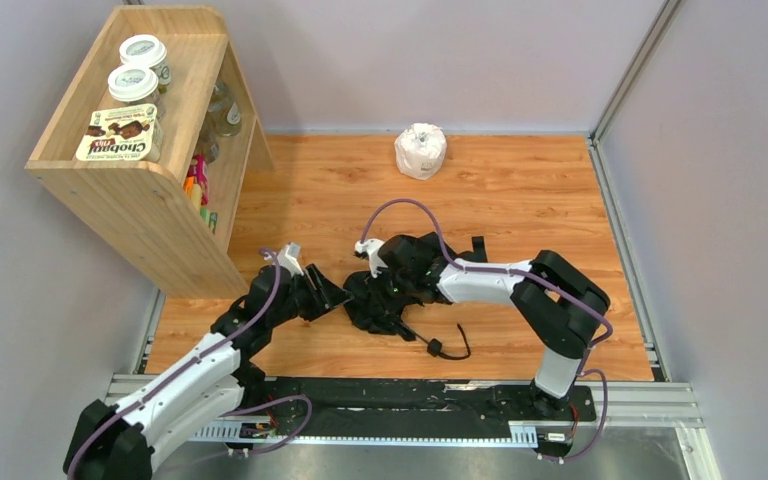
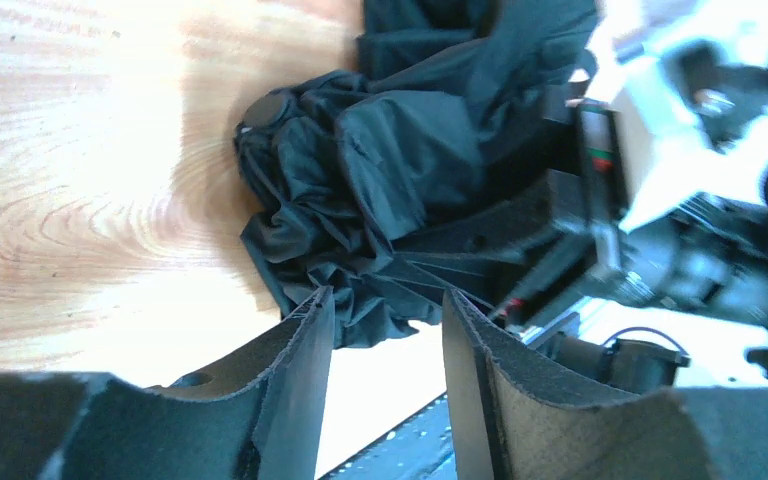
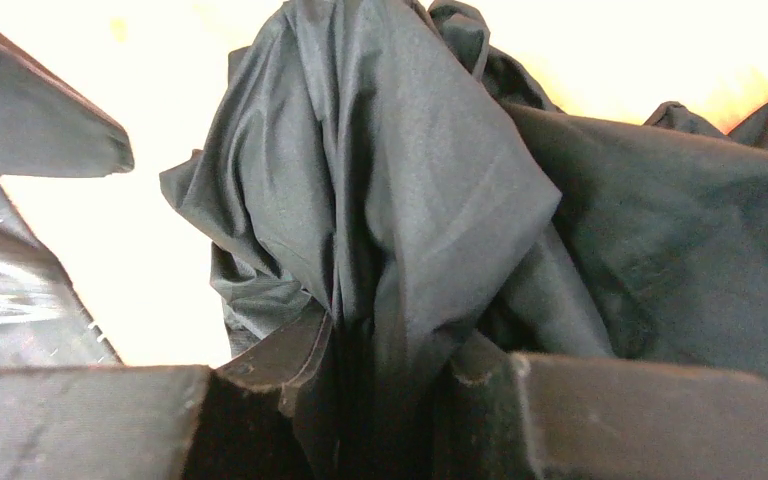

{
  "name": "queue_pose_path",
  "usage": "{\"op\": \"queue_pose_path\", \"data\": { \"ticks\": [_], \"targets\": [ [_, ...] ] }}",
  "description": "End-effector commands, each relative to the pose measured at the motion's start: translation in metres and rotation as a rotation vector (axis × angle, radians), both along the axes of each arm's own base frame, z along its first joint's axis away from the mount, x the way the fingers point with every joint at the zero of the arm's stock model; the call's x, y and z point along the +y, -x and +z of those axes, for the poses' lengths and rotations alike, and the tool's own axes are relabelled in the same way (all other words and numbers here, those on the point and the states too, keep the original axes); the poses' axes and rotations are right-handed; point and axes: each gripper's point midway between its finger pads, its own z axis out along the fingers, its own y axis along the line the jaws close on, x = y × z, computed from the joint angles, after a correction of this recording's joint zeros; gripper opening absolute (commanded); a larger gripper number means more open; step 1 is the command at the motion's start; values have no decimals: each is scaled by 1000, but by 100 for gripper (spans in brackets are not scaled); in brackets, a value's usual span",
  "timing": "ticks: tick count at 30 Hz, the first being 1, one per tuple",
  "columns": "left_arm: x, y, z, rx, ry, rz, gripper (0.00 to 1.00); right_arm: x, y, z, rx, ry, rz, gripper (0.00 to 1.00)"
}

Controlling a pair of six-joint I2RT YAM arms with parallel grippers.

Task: Put away the umbrella

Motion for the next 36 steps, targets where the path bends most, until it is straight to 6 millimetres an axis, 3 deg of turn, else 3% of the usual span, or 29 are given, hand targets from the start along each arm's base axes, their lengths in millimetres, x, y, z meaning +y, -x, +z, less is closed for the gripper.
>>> {"op": "queue_pose_path", "data": {
  "ticks": [1,4,9,12,15,18,19,22,25,30,32,33,36],
  "targets": [
    [3,-2,36,-31,73,48,54,-41,59,-29,369,21,115,0],
    [-1,-4,56,-75,123,38,57,-42,44,-10,417,-117,60,0],
    [-13,-10,87,-157,185,-16,59,-40,23,46,393,-343,34,0],
    [-22,-14,89,-147,207,-47,62,-39,16,69,341,-373,37,0],
    [-35,-16,88,-129,252,-98,68,-39,12,80,299,-377,49,0],
    [-51,-21,93,-118,333,-145,68,-37,15,92,267,-435,75,0],
    [-55,-22,104,-169,373,-168,69,-34,12,98,241,-464,85,0],
    [-61,-25,105,-152,416,-176,69,-32,12,107,220,-487,94,0],
    [-60,-31,93,-111,402,-132,69,-28,13,116,185,-502,115,0],
    [-66,-32,76,-60,381,-134,70,-24,9,113,136,-435,107,0],
    [-61,-32,74,-73,381,-108,70,-25,2,116,104,-405,88,0],
    [-58,-33,82,-107,387,-93,70,-28,-1,114,84,-375,74,0],
    [-44,-31,72,-89,304,-35,69,-33,-5,118,40,-337,51,0]
  ]
}}
